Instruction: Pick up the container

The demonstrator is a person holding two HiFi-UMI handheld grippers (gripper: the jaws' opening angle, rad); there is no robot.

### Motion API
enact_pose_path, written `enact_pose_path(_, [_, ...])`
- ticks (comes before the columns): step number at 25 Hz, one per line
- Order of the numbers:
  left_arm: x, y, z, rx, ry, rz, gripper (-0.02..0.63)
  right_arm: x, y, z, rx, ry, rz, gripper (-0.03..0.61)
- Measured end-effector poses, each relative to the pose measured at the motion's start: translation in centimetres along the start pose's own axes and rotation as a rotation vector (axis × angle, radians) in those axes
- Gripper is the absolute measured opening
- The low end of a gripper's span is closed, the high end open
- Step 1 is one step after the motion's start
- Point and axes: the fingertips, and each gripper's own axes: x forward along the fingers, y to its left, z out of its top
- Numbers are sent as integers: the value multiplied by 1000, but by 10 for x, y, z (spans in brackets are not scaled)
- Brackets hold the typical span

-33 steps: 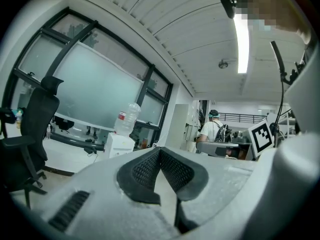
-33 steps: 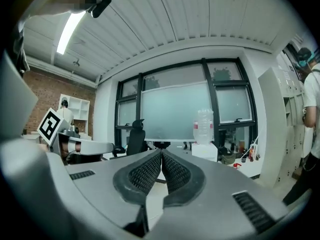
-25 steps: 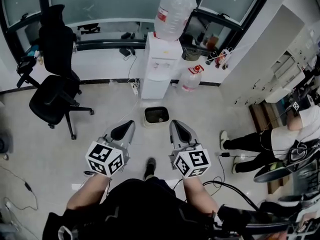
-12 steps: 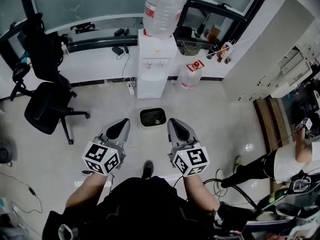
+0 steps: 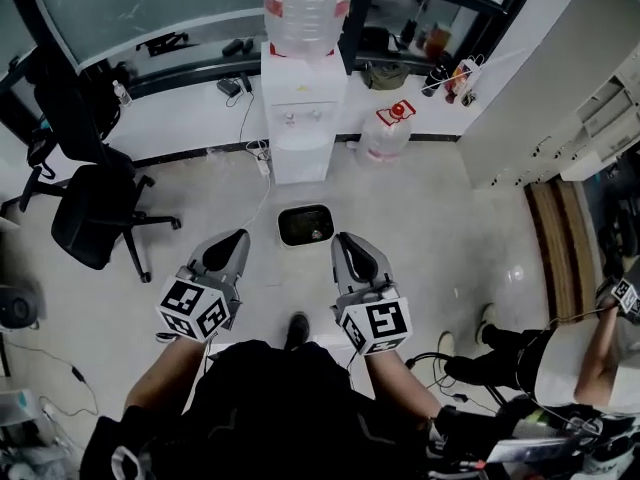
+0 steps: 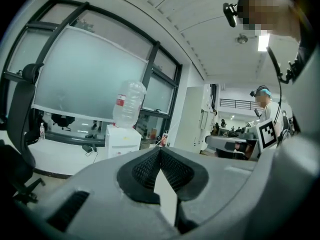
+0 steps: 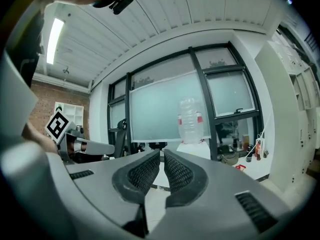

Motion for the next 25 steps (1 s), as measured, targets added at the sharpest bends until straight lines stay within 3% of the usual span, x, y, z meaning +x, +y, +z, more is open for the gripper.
enact_pose_path(5, [19, 8, -12, 8, 58, -29, 7, 21, -11, -16, 41, 29, 34, 9])
enact_pose_path(12, [50, 39, -10, -43, 44, -28, 8, 58, -18, -43, 74, 89, 37, 9])
enact_pose_path(16, [75, 67, -22, -64, 73, -61, 7, 84, -28, -62, 88, 128, 5, 9])
enact_pose_path(19, [101, 95, -28, -35, 91, -95, 8, 112, -36, -79, 97, 143, -21, 10])
enact_pose_path(25, [146, 146, -78, -59, 198, -156, 7, 155, -50, -141, 168, 223, -93, 11])
